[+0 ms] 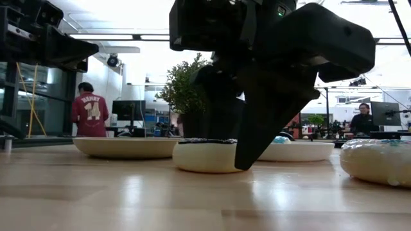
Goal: Pick & Place donuts
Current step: Put the large black donut on the white plate
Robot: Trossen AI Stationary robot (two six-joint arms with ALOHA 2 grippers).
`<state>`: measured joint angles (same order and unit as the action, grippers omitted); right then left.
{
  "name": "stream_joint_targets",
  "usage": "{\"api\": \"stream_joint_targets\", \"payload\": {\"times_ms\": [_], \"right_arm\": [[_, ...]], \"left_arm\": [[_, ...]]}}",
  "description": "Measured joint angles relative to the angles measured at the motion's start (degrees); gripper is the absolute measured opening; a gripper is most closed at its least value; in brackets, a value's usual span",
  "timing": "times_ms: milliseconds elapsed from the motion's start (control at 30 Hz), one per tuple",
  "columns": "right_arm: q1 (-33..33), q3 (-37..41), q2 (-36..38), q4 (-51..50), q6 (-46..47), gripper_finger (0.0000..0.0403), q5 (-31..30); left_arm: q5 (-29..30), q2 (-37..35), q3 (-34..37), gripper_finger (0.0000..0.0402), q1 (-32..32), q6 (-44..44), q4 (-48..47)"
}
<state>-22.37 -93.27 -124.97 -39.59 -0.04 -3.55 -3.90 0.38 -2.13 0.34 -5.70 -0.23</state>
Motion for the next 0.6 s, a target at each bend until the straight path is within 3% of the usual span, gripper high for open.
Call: {"api": "stream_joint_targets", "payload": {"times_ms": [200, 600], "right_arm": [[0.0, 0.0, -0.02, 0.0, 0.18, 0.0258, -0.13], [0.0, 0.0, -0.04, -0.01, 0.13, 0.0169, 0.02]], "left_arm": [[0.0, 0.02, 0.0, 0.0001, 0.0, 0.0, 0.02], [0.0, 0.0, 0.0, 0.0001, 0.0, -0.02, 0.02]]}}
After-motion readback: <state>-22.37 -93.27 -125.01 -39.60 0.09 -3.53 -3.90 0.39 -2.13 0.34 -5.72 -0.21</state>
